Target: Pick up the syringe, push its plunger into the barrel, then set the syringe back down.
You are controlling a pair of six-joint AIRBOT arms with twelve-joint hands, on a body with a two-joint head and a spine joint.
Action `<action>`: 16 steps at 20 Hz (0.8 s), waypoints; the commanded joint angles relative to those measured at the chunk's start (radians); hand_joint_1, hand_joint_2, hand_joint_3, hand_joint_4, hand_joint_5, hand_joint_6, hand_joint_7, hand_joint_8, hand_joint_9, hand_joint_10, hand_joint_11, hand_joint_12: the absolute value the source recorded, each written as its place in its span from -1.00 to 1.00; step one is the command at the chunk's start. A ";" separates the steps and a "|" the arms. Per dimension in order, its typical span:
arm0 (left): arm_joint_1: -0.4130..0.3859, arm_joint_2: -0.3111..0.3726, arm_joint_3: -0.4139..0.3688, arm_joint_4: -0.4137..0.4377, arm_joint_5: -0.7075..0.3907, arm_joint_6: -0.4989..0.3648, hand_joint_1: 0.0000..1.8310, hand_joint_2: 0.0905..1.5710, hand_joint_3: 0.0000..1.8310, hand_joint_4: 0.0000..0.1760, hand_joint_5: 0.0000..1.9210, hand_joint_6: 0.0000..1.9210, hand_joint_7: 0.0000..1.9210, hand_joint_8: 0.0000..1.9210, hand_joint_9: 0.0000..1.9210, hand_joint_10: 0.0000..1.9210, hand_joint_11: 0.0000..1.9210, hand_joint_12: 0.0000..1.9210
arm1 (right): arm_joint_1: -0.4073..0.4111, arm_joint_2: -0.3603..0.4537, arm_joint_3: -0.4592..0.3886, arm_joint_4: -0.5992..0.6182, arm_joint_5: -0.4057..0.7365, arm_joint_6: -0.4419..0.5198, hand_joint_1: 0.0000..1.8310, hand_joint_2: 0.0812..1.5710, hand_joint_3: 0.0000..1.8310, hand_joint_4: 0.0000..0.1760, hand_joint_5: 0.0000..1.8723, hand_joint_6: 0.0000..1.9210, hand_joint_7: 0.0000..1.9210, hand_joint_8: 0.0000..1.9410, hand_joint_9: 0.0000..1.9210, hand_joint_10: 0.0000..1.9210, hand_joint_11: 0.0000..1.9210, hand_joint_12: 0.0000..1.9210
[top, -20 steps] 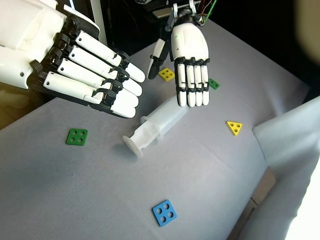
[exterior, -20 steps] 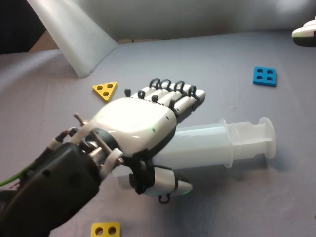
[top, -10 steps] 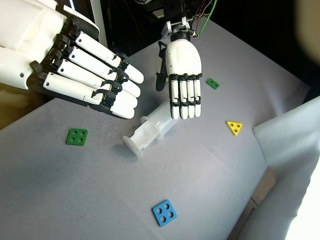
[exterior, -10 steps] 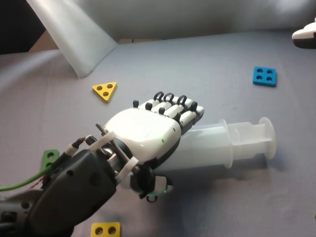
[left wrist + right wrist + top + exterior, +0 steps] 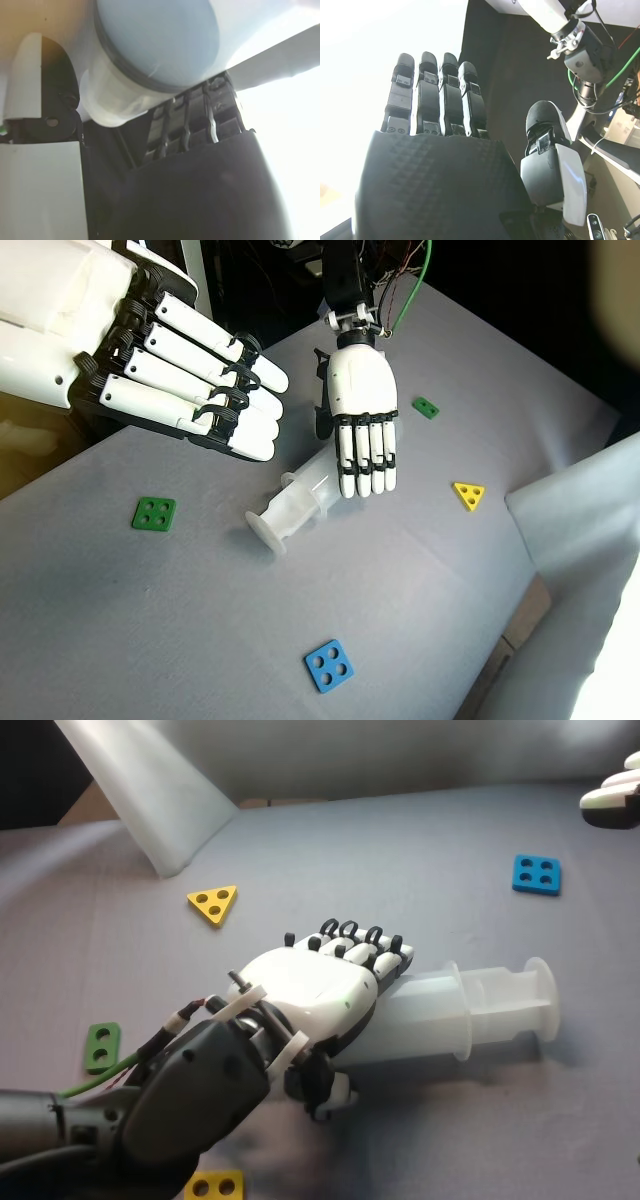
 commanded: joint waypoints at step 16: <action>0.009 -0.073 0.069 0.005 -0.047 0.007 0.40 0.29 -1.00 -1.00 -0.72 -0.99 -0.73 -0.98 -0.78 -0.98 -0.85 -0.83 | 0.006 0.001 -0.005 0.036 -0.133 0.022 -1.00 0.58 -1.00 -1.00 -0.69 -1.00 -0.71 -1.00 -0.79 -1.00 -1.00 -0.62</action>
